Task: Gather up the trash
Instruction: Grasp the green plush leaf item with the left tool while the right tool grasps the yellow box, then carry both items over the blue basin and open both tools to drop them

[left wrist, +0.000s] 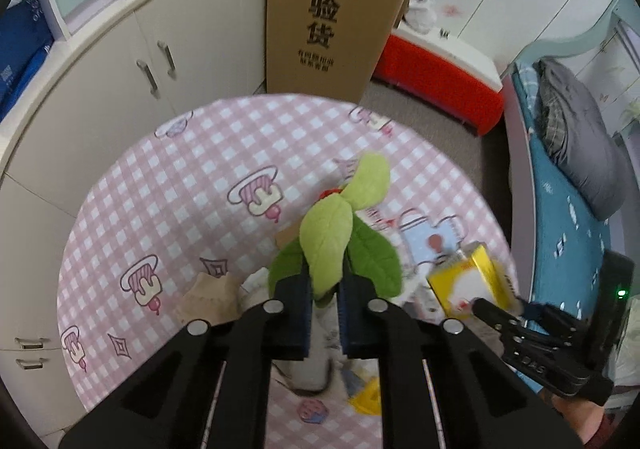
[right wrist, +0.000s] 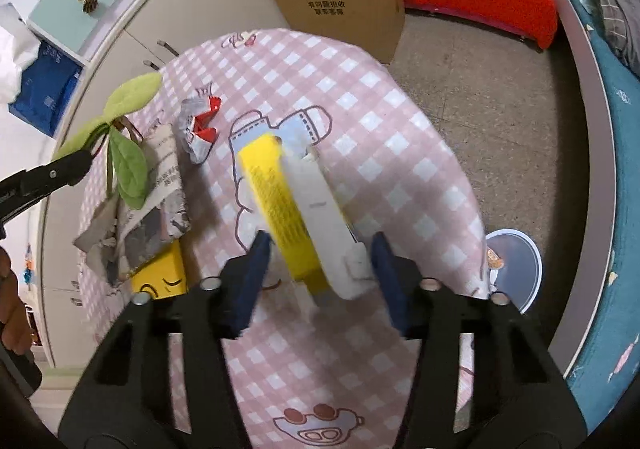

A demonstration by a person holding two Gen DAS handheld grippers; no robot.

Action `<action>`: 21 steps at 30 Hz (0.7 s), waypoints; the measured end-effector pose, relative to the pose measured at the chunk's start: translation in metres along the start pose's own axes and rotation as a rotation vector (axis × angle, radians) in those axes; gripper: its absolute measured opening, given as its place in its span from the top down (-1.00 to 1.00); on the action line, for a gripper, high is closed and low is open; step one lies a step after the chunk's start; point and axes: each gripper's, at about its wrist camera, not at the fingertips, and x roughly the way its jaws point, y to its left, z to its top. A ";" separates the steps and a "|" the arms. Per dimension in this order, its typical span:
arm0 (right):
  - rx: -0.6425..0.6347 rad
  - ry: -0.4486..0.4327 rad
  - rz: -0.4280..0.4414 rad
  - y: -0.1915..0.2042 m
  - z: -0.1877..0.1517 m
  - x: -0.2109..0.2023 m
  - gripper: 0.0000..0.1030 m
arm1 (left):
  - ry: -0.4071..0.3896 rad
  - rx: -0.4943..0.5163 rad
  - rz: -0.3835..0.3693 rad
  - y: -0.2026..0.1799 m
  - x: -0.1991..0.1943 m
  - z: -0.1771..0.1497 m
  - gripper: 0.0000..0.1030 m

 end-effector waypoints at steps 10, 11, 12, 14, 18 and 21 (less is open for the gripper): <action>0.009 -0.036 0.068 -0.037 -0.011 -0.049 0.15 | -0.052 0.058 -0.043 -0.084 -0.037 -0.018 0.81; 0.013 -0.045 0.065 -0.043 -0.013 -0.056 0.15 | -0.050 0.067 -0.051 -0.097 -0.039 -0.022 0.81; 0.020 -0.053 0.062 -0.052 -0.015 -0.064 0.15 | -0.048 0.075 -0.059 -0.109 -0.039 -0.025 0.81; 0.040 -0.075 0.049 -0.074 -0.021 -0.084 0.15 | -0.041 0.090 -0.082 -0.133 -0.039 -0.032 0.81; 0.104 -0.111 0.009 -0.128 -0.036 -0.119 0.15 | -0.006 0.155 -0.128 -0.196 -0.032 -0.045 0.81; 0.169 -0.132 -0.045 -0.177 -0.051 -0.143 0.15 | 0.040 0.213 -0.152 -0.241 -0.020 -0.056 0.81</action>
